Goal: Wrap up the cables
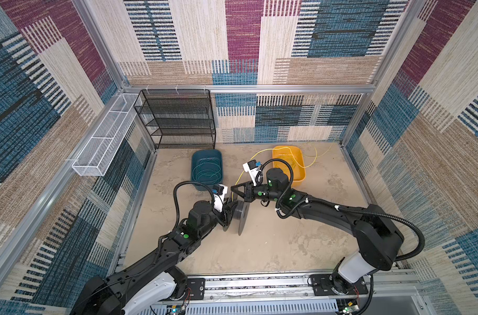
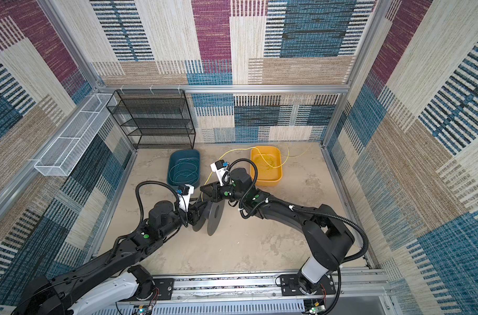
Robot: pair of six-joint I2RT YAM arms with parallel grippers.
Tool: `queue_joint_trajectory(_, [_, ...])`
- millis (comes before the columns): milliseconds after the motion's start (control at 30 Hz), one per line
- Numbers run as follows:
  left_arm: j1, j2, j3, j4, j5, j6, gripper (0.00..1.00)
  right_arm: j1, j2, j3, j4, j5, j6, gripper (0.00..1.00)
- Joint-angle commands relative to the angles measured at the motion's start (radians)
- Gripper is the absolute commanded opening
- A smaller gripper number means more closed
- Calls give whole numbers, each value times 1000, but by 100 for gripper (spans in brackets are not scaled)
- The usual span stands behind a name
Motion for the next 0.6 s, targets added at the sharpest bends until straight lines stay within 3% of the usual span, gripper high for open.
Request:
queue_joint_trajectory(0, [1, 6, 8, 56, -16, 13, 39, 5, -4, -10, 34, -27, 6, 0])
queue_joint_trajectory(333, [2, 29, 14, 71, -9, 6, 34, 11, 9, -36, 98, -68, 53, 0])
queue_joint_trajectory(567, [2, 50, 22, 68, 2, 8, 18, 11, 27, -54, 143, -89, 92, 0])
